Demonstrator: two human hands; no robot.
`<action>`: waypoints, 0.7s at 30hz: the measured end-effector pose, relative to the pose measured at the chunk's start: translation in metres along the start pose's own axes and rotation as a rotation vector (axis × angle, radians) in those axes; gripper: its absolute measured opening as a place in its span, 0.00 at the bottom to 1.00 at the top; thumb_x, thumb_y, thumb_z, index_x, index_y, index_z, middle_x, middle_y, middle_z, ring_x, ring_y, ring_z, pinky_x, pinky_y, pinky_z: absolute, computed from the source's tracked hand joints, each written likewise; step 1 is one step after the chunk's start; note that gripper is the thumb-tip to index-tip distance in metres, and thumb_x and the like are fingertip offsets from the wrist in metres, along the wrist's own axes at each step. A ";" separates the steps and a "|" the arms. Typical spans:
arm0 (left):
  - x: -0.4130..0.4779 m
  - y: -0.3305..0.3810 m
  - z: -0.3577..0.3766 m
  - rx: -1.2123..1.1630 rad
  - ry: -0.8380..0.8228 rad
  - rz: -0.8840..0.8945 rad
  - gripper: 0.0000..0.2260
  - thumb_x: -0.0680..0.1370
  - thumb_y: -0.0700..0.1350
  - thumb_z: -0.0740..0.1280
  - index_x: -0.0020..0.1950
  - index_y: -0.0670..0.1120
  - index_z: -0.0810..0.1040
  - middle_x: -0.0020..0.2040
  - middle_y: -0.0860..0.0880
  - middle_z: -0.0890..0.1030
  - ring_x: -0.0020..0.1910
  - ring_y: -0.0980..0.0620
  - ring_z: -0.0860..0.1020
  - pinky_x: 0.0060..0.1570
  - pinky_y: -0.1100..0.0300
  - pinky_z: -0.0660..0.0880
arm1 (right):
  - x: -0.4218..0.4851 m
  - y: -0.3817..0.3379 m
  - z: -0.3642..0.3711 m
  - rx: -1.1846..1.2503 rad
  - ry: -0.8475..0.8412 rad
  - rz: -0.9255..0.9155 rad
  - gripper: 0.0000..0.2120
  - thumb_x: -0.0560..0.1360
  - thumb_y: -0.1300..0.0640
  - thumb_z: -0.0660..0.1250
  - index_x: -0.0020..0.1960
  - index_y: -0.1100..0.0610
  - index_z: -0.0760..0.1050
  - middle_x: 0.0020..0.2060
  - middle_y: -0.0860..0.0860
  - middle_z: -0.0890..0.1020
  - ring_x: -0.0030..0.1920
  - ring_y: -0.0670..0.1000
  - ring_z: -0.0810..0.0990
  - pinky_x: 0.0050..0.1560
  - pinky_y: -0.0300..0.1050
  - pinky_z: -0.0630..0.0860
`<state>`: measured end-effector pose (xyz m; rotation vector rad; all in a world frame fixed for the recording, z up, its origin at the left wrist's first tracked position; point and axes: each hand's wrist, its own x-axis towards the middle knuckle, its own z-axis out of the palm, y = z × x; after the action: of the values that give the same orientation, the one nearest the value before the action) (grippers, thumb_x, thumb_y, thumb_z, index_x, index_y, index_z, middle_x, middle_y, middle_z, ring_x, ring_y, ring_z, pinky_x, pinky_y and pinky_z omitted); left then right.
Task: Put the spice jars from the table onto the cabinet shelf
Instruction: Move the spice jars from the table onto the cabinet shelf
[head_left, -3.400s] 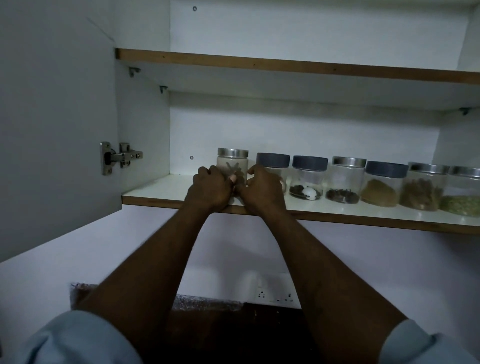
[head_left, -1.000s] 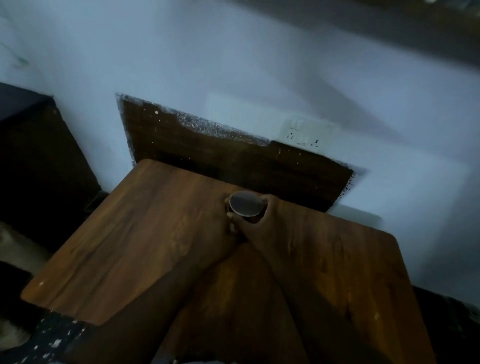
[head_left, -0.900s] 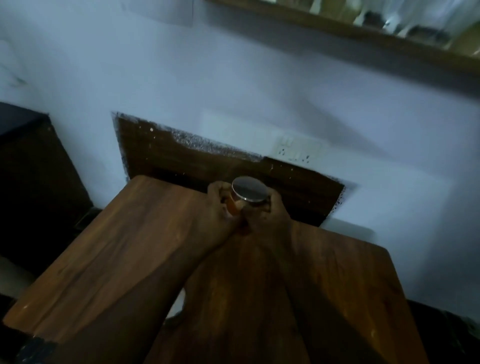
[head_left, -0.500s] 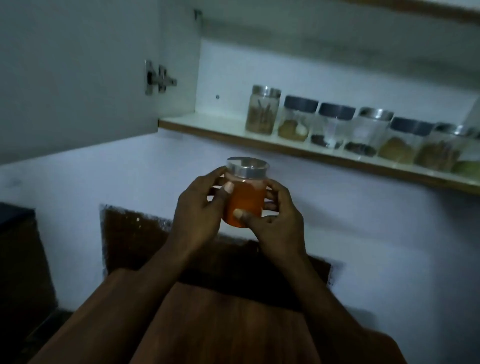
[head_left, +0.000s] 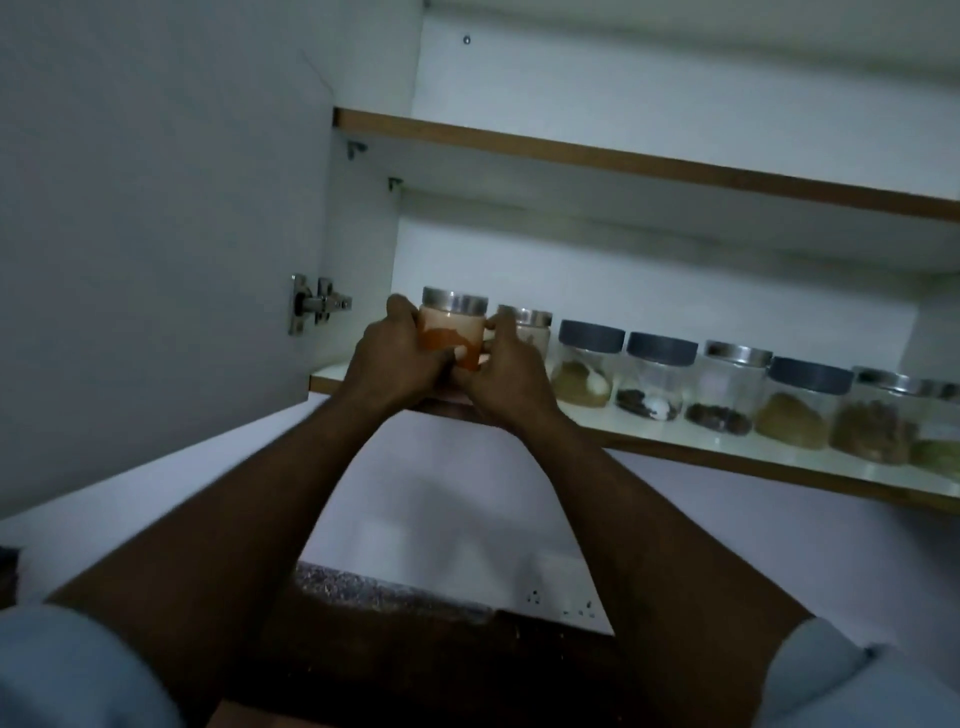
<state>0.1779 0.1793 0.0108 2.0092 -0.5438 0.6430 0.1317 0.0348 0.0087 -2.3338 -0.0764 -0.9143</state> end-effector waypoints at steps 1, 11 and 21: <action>0.005 -0.008 0.005 0.027 -0.022 -0.006 0.28 0.74 0.58 0.74 0.64 0.43 0.68 0.60 0.42 0.80 0.53 0.44 0.81 0.52 0.47 0.80 | 0.005 0.006 0.004 -0.015 -0.037 0.010 0.34 0.70 0.49 0.77 0.71 0.53 0.65 0.61 0.53 0.81 0.57 0.53 0.81 0.51 0.48 0.79; 0.041 -0.033 0.041 0.437 0.083 -0.029 0.32 0.78 0.70 0.59 0.64 0.43 0.72 0.54 0.42 0.83 0.50 0.42 0.82 0.46 0.51 0.75 | 0.039 0.031 0.025 -0.215 0.040 -0.041 0.23 0.72 0.45 0.75 0.63 0.55 0.77 0.56 0.51 0.83 0.46 0.48 0.79 0.38 0.36 0.67; 0.047 -0.032 0.049 0.531 0.034 -0.031 0.33 0.75 0.73 0.59 0.58 0.44 0.75 0.49 0.45 0.83 0.45 0.46 0.80 0.42 0.54 0.71 | 0.040 0.039 0.037 -0.252 0.156 -0.085 0.15 0.71 0.48 0.75 0.54 0.53 0.81 0.47 0.50 0.85 0.33 0.40 0.69 0.34 0.32 0.60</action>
<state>0.2446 0.1460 -0.0012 2.4879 -0.3408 0.8674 0.1946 0.0179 -0.0073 -2.4943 0.0051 -1.2053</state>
